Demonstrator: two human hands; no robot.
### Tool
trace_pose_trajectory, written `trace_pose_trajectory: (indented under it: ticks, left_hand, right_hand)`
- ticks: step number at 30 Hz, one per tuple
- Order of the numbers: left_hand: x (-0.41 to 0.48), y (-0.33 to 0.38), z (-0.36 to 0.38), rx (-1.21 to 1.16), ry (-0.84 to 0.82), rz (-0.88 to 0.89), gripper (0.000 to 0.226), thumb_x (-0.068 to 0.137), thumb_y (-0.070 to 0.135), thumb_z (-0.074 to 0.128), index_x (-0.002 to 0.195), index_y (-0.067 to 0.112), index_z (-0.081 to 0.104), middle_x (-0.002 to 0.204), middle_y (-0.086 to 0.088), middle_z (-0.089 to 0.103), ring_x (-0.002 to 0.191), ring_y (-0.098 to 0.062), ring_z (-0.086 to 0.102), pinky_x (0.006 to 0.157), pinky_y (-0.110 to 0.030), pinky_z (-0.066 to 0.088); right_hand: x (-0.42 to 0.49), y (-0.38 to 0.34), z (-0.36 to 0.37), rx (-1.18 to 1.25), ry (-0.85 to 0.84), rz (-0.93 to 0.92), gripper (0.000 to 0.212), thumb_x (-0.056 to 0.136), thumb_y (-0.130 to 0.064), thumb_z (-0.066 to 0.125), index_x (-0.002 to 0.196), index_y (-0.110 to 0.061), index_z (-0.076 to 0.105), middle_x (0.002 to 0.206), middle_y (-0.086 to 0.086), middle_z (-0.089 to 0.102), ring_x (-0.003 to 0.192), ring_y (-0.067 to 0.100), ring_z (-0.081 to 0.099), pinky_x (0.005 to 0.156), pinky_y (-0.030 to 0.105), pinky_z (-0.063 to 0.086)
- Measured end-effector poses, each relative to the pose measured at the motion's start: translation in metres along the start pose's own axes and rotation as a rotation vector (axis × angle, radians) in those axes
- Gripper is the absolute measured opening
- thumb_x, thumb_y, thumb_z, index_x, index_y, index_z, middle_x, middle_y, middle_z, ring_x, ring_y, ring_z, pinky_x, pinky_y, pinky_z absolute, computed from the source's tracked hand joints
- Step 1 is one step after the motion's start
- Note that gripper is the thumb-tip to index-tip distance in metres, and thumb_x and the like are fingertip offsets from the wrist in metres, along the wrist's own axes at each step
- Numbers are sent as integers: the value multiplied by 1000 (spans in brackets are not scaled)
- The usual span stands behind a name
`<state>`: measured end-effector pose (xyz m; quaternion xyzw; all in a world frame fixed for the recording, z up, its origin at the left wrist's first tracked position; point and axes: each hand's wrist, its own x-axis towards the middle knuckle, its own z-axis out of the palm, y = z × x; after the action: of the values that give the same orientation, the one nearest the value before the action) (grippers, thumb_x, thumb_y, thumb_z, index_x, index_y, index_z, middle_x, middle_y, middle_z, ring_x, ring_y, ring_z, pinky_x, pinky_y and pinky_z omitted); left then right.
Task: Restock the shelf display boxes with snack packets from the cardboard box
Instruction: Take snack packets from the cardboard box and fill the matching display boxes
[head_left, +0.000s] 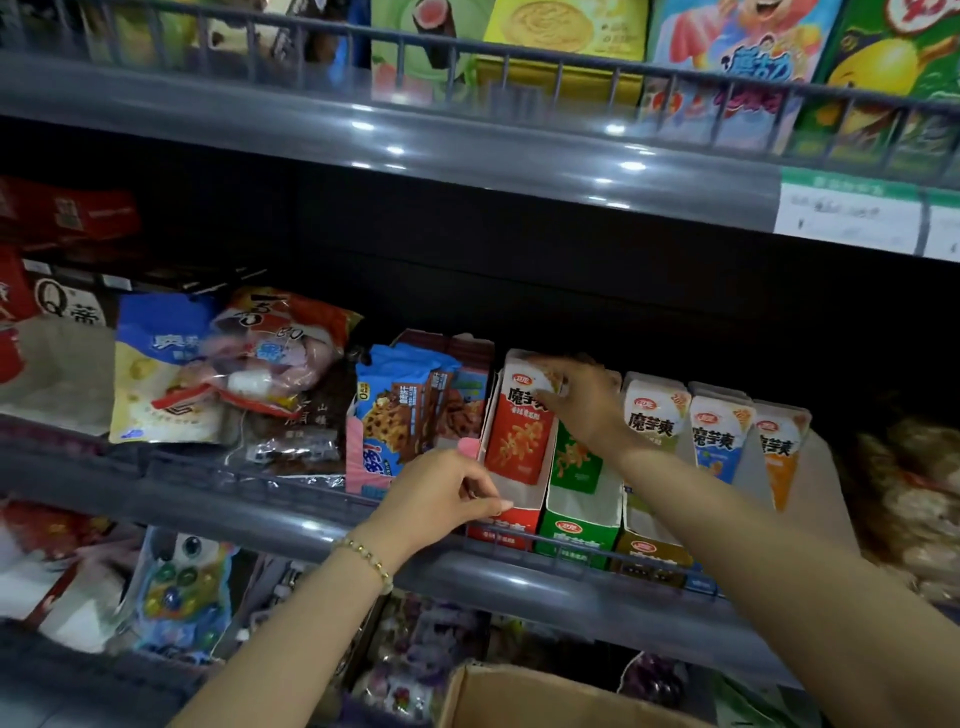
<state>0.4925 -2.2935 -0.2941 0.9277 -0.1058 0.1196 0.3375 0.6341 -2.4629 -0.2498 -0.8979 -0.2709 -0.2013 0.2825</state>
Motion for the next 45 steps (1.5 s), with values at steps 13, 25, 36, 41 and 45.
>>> trace_pose_trajectory:
  ticks: [13, 25, 36, 41, 45]
  left_hand:
    - [-23, 33, 0, 102, 98, 1, 20, 84, 48, 63, 93, 31, 69, 64, 28, 50, 61, 14, 50, 53, -3, 36]
    - [-106, 56, 71, 174, -30, 45, 32, 90, 49, 53, 114, 29, 61, 112, 14, 61, 107, -4, 54, 88, -26, 47]
    - [-160, 47, 174, 146, -551, -233, 33, 92, 53, 47, 108, 29, 62, 107, 10, 65, 91, -6, 61, 77, -24, 50]
    - [-182, 39, 212, 64, -690, -349, 39, 92, 54, 46, 115, 25, 60, 113, 9, 64, 97, -8, 59, 81, -19, 46]
    - [-187, 36, 226, 5, -733, -397, 59, 92, 56, 45, 140, 21, 42, 140, 1, 50, 125, -17, 48, 104, -28, 40]
  right_hand:
    - [-48, -7, -35, 54, -107, 33, 51, 93, -31, 57, 140, -33, 39, 147, -2, 35, 136, 17, 30, 111, 32, 27]
    - [-238, 8, -80, 100, -400, 67, 47, 94, -45, 47, 140, -37, 39, 149, -17, 31, 136, 2, 29, 111, 31, 33]
    - [-378, 56, -25, 127, -705, 469, 50, 92, -48, 50, 136, -26, 43, 144, -6, 36, 131, 9, 36, 114, 26, 26]
    - [-421, 77, -9, 312, -873, 866, 86, 75, -47, 73, 143, -17, 30, 145, -4, 33, 130, 13, 36, 108, 19, 28]
    - [-434, 92, 6, 214, -955, 895, 109, 62, -55, 80, 148, -21, 22, 155, 3, 20, 140, 23, 25, 116, 35, 25]
